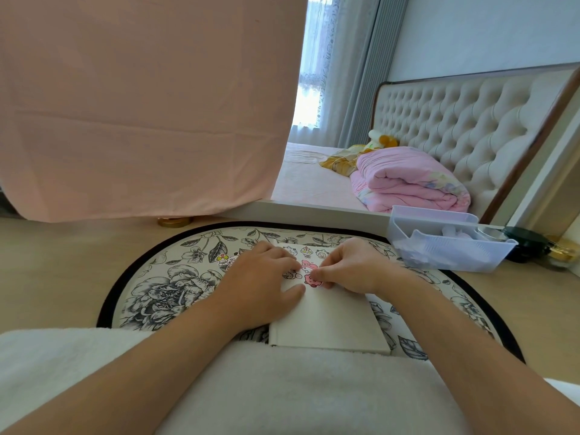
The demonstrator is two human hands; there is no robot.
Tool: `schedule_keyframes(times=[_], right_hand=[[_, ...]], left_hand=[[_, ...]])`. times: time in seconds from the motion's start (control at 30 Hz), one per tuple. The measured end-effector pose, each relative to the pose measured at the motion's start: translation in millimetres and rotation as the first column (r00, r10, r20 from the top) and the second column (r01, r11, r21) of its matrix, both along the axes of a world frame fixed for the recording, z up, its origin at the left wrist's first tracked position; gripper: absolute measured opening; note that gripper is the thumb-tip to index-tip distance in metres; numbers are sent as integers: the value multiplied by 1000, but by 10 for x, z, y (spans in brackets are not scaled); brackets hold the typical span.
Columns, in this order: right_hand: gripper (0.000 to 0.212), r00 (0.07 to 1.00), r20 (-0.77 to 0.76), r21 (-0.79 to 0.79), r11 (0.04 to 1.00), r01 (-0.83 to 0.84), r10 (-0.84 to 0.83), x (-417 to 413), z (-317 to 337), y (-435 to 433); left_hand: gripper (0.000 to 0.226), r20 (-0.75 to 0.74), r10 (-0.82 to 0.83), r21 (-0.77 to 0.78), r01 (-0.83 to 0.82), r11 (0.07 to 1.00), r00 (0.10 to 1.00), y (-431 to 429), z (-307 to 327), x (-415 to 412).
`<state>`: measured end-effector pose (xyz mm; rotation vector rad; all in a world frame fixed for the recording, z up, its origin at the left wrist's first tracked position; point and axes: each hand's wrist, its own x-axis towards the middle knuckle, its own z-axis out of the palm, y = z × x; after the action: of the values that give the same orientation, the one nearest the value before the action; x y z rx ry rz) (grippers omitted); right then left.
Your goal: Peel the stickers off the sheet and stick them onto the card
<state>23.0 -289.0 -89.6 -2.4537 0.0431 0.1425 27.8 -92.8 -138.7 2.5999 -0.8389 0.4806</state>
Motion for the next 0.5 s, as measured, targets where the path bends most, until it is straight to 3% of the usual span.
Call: schedule_keyframes(times=[0.13, 0.37, 0.5], right_hand=[[25, 1000, 15, -54, 999, 6, -5, 25, -20, 16], [25, 997, 74, -164, 986, 13, -1, 29, -40, 40], [21, 989, 146, -267, 963, 17, 23, -30, -33, 36]], left_hand=[[52, -2, 2, 15, -2, 1000, 1000, -4, 6, -13], [28, 22, -134, -74, 135, 988, 991, -17, 28, -22], [29, -16, -167, -100, 165, 981, 986, -17, 9, -24]])
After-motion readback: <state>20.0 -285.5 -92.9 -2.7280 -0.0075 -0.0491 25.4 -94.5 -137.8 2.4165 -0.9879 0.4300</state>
